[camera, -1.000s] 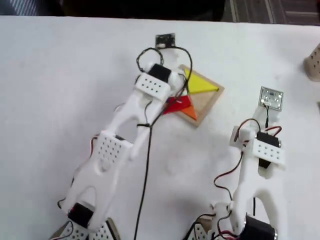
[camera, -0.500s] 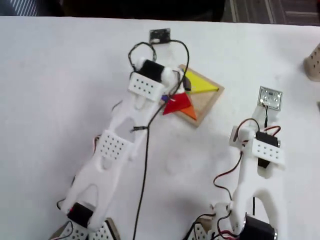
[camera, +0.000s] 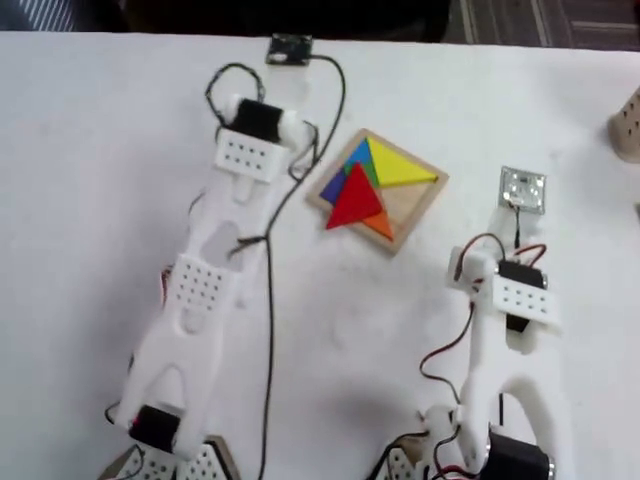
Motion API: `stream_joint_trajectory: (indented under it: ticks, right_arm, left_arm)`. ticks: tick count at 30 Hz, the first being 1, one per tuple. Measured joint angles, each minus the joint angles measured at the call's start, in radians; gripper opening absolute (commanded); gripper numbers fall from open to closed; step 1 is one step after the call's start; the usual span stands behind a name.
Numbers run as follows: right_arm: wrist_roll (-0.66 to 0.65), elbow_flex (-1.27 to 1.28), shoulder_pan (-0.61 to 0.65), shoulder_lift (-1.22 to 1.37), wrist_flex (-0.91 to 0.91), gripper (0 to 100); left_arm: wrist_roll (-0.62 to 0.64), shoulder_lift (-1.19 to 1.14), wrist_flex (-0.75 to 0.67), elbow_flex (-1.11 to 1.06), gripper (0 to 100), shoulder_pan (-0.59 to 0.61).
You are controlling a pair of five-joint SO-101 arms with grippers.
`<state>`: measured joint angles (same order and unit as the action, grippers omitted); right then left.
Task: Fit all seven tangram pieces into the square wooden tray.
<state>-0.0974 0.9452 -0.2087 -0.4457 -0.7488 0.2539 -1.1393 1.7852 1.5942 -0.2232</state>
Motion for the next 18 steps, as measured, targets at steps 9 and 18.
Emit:
stream_joint_trajectory:
  ticks: [9,18]
  right_arm:
    - [0.000,0.021,0.032,0.000,0.041,2.5]
    - [0.040,0.021,0.130,0.000,0.046,5.0]
  left_arm:
    - [-0.014,0.347,0.000,-0.499,5,0.021]
    - [-0.049,0.539,-0.084,-0.993,5,0.081]
